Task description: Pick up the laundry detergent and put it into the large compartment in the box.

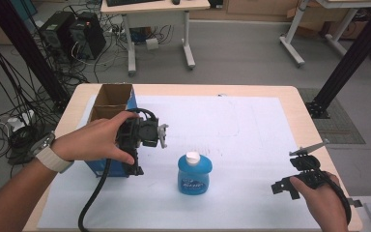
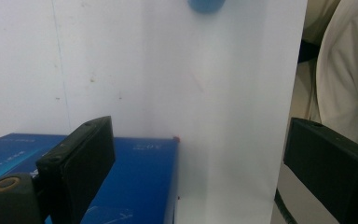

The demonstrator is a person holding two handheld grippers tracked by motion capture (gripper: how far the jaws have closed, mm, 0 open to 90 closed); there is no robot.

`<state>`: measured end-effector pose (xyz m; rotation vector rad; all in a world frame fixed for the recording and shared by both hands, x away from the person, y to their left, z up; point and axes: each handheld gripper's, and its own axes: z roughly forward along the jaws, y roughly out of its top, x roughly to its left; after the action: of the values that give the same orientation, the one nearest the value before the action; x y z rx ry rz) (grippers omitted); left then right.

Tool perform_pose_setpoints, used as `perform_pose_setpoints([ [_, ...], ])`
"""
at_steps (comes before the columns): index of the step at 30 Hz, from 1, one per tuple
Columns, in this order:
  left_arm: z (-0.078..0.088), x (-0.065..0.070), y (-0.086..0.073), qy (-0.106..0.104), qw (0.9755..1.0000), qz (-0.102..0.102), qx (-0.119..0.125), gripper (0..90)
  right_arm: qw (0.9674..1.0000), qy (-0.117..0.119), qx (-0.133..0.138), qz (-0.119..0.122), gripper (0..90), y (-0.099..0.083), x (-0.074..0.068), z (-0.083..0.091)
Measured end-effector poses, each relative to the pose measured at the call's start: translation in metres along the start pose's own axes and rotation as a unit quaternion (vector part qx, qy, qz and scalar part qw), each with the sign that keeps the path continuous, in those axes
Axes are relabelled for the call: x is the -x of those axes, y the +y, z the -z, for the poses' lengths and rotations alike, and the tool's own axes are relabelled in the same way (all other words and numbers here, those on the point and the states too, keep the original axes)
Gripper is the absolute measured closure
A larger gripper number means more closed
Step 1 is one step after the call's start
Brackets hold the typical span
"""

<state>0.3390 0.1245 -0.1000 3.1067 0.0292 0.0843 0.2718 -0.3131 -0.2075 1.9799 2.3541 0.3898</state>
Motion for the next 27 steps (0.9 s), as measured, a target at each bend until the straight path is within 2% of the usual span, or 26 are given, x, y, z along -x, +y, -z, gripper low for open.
perform_pose_setpoints([
  [18,0.005,0.005,0.002,0.006,1.0000,-0.005,0.004,9.2,1.0000,0.002,0.003,-0.003,7.3,-0.003,0.002,0.000],
  [22,0.014,0.009,0.002,0.013,0.9998,-0.006,0.014,9.2,1.0000,0.002,0.004,-0.003,7.2,-0.004,0.002,0.001],
  [23,0.018,0.010,0.001,0.013,0.9996,-0.006,0.023,9.2,1.0000,0.001,0.004,-0.001,7.2,-0.004,0.003,0.001],
  [27,0.029,0.012,0.004,0.020,0.9994,-0.006,0.027,9.0,1.0000,0.002,0.003,-0.003,7.3,-0.004,0.003,0.001],
])
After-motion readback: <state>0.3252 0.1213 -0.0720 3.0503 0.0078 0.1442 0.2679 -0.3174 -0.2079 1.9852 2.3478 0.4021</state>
